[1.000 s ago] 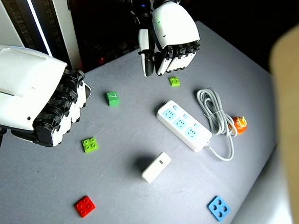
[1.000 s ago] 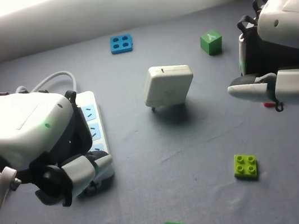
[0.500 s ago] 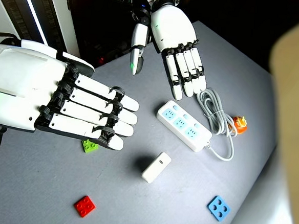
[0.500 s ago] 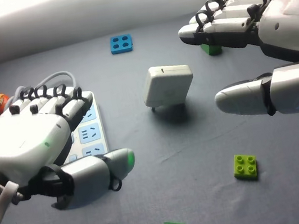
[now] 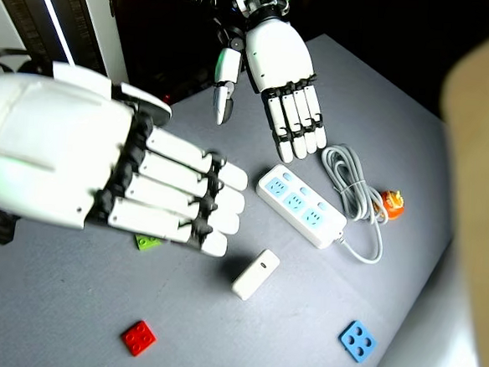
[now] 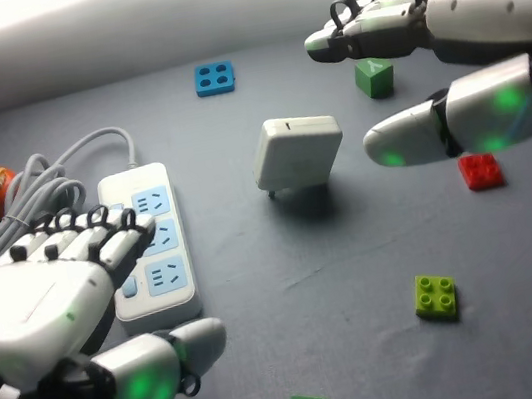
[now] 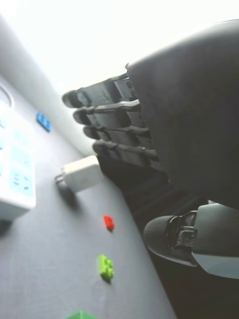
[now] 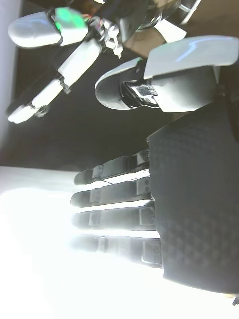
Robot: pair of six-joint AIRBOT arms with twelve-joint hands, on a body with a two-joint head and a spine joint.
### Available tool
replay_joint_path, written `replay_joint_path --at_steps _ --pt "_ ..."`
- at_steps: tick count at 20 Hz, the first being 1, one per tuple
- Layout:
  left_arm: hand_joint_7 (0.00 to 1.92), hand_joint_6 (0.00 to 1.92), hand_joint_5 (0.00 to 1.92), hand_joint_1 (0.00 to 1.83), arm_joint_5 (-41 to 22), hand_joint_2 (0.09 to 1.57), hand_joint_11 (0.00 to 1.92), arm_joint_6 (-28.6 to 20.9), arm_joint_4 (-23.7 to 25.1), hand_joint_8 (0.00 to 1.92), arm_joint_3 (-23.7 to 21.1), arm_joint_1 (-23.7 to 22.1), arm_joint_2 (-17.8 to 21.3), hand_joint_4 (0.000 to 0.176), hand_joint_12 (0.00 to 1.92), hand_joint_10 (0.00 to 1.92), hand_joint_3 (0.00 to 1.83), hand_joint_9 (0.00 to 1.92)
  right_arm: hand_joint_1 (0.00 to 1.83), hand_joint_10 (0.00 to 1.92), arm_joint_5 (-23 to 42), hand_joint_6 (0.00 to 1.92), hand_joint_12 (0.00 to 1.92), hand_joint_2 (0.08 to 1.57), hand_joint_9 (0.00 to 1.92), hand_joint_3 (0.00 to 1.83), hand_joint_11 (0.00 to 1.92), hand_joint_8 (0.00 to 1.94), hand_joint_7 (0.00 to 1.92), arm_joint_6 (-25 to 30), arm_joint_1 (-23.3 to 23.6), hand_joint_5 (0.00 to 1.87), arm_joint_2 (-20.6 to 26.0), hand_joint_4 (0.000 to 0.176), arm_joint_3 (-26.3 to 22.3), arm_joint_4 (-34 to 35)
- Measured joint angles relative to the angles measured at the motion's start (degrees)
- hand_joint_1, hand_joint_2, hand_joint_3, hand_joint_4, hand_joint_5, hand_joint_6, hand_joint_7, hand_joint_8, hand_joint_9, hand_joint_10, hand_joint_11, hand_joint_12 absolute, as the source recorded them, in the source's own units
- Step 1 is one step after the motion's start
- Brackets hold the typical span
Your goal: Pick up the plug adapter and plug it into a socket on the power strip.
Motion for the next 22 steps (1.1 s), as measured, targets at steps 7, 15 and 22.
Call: replay_joint_path --at_steps 7,15,22 --pt "0.0 0.0 0.0 0.0 -7.7 1.2 0.01 -8.5 5.1 0.0 0.0 8.2 -5.1 0.0 0.01 0.0 0.05 0.0 0.77 0.0 -10.8 0.0 0.36 1.08 0.05 0.0 0.0 0.0 0.02 6.5 5.0 0.02 -8.3 0.0 9.8 -0.2" --pt "0.0 0.0 0.0 0.0 -11.6 1.21 0.0 -8.9 5.0 0.0 2.4 9.0 -12.9 0.0 0.0 0.0 0.04 0.0 1.16 0.01 -17.8 0.01 0.78 0.91 0.15 0.0 0.0 0.01 0.14 20.1 3.5 0.14 -22.3 0.0 25.3 -0.3" --pt "0.0 0.0 0.0 0.0 -12.5 1.23 0.0 -8.9 4.5 0.0 4.8 9.9 -14.4 0.0 0.0 0.0 0.04 0.0 1.16 0.0 -16.0 0.0 0.81 0.94 0.15 0.01 0.0 0.0 0.14 18.4 1.6 0.14 -28.8 0.0 31.8 -0.2"
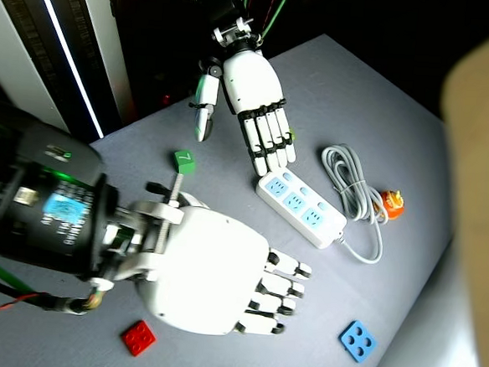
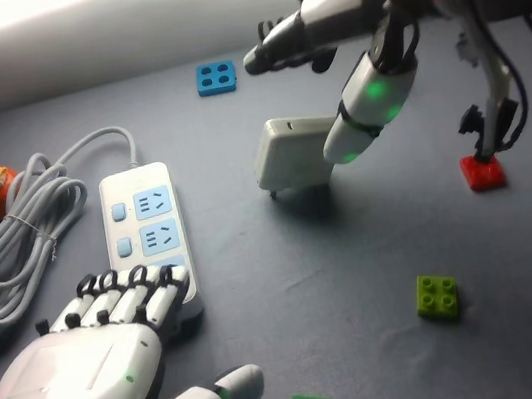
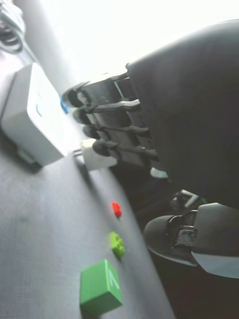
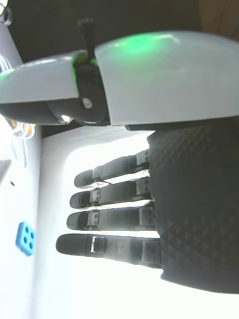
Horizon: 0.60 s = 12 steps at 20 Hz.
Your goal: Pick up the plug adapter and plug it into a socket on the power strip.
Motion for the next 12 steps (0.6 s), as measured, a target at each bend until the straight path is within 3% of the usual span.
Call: replay_joint_path --at_steps 3,12 --pt "0.0 0.0 0.0 0.0 -0.2 1.24 0.0 -1.0 0.2 0.0 1.1 0.5 -0.9 0.0 0.0 0.0 0.03 0.0 1.19 0.0 1.7 0.0 0.78 0.95 0.16 0.01 0.0 0.0 0.13 -2.0 -0.6 0.14 -2.3 0.0 2.4 0.0" --pt "0.0 0.0 0.0 0.0 0.1 1.24 0.0 -1.1 0.4 0.0 3.9 -0.3 -3.8 0.0 0.0 0.0 0.02 0.0 1.12 0.0 4.9 0.01 0.8 0.94 0.17 0.0 0.0 0.0 0.17 -1.0 -4.3 0.19 -6.4 0.0 7.0 0.0"
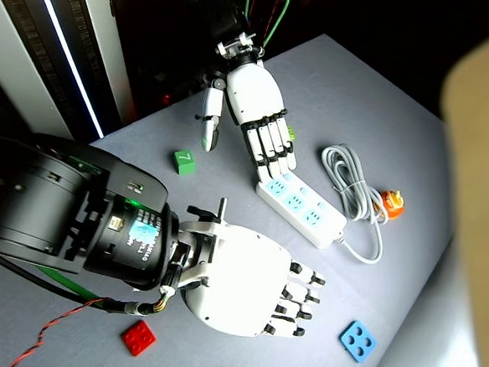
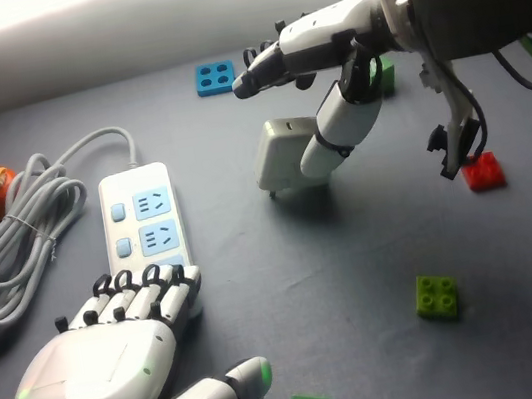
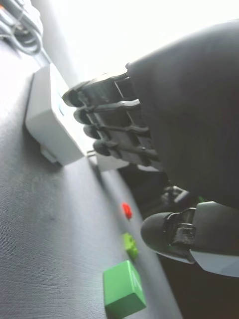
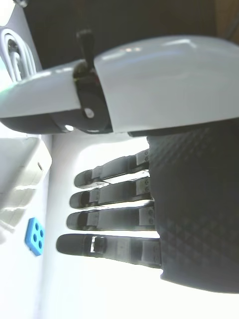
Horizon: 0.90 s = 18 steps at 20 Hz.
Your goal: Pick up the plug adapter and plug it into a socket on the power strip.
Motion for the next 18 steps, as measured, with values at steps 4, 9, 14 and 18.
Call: replay_joint_path --at_steps 4,9,14,18 --pt "0.0 0.01 0.02 0.0 -0.1 1.25 0.01 0.0 -0.1 0.0 0.8 0.0 -0.2 0.0 0.01 0.0 0.02 0.0 1.08 0.0 0.9 0.0 0.86 0.93 0.16 0.0 0.0 0.0 0.15 2.5 -1.0 0.15 -1.4 0.0 3.0 -0.1" --pt "0.0 0.01 0.02 0.0 0.0 1.26 0.01 0.0 0.1 0.0 1.9 -0.1 -1.4 0.0 0.0 0.0 0.01 0.0 1.09 0.01 0.8 0.01 0.89 0.94 0.18 0.0 0.0 0.0 0.17 1.8 -2.5 0.19 -2.8 0.0 4.8 -0.1" --pt "0.0 0.0 0.01 0.0 -0.2 1.27 0.0 0.0 -0.1 0.0 2.9 -0.1 -2.4 0.0 0.0 0.0 0.01 0.0 1.06 0.02 1.9 0.01 0.94 1.0 0.23 0.02 0.0 0.01 0.23 -0.3 -2.9 0.22 -3.8 0.0 5.3 0.0" --pt "0.0 0.01 0.04 0.0 -0.2 1.28 0.0 0.0 0.0 0.0 2.9 -0.1 -2.4 0.0 0.0 0.0 0.01 0.0 1.03 0.01 2.6 0.01 0.99 1.05 0.26 0.02 0.0 0.0 0.26 -0.3 -2.9 0.24 -4.9 0.0 6.7 0.0"
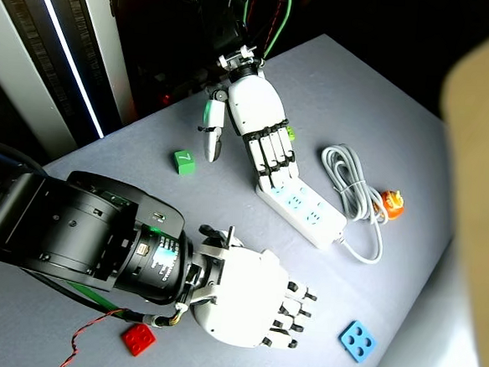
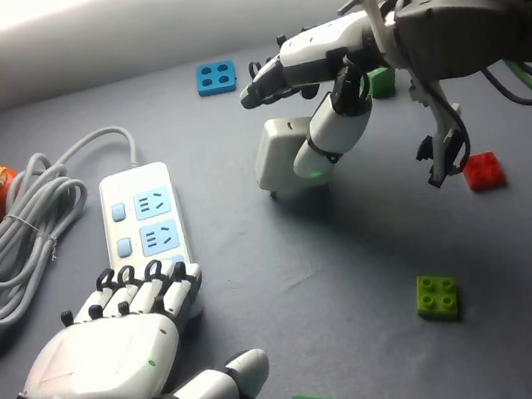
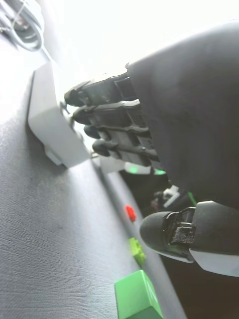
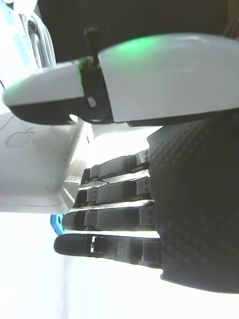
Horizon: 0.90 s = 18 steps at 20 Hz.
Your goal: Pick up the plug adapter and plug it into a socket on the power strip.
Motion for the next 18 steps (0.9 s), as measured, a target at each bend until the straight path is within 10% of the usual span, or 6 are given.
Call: replay_joint_path --at_steps 18 --pt "0.0 0.01 0.04 0.0 -0.3 1.28 0.0 -1.3 -0.2 0.0 -0.2 0.6 0.0 0.0 0.0 0.0 0.0 0.0 1.02 0.02 0.3 0.01 1.14 1.08 0.41 0.0 0.0 0.01 0.42 1.2 -2.1 0.38 -2.3 0.0 2.3 0.0"
